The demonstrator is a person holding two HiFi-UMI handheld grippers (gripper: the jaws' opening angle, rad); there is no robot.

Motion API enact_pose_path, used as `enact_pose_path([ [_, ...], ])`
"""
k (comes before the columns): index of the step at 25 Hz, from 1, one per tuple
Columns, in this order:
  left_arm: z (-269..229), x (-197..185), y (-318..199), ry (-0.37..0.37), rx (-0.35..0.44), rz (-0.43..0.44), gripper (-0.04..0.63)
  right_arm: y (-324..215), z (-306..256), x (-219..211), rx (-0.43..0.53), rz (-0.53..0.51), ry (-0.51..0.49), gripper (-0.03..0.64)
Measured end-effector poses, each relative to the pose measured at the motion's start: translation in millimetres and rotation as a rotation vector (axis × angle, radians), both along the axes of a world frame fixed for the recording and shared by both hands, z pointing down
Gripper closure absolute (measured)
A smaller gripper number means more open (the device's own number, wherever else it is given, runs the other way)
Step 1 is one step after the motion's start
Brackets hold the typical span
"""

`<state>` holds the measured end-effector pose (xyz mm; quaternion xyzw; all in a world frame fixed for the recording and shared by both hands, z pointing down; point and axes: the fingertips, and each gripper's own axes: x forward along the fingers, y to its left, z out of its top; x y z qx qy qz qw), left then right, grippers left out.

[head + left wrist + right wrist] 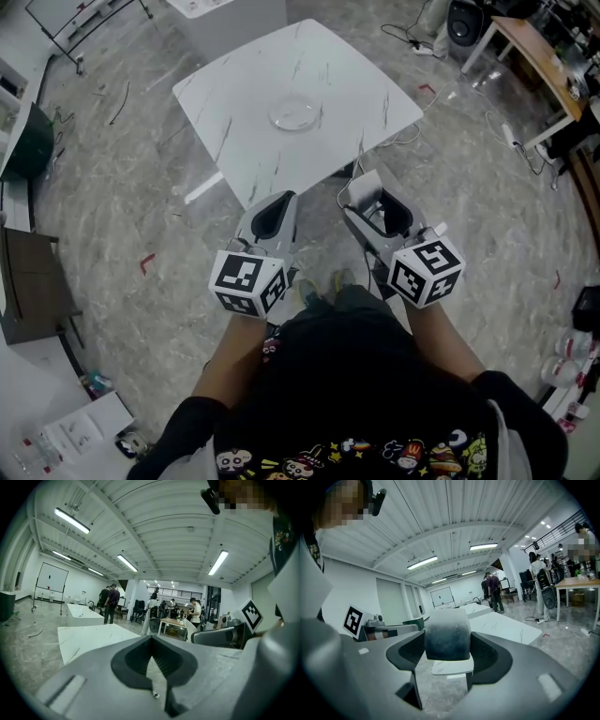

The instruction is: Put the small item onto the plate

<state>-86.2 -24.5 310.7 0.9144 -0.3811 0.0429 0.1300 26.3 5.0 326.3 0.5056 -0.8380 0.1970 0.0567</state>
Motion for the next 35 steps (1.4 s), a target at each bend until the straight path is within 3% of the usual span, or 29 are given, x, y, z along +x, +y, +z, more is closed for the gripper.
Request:
enact_pose_path([
  [10, 12, 15, -46, -0.014, -0.029, -0.026, 0.595, -52, 17, 11, -0.039, -0.041, -0.013, 0.29],
  [24, 37, 31, -152, -0.043, -0.08, -0.151, 0.595, -176, 51, 24, -0.098, -0.199, 0.012, 0.29],
  [35, 67, 33, -201, -0.038, -0.13, -0.237, 0.595, -245, 85, 22, -0.124, -0.294, 0.077, 0.29],
])
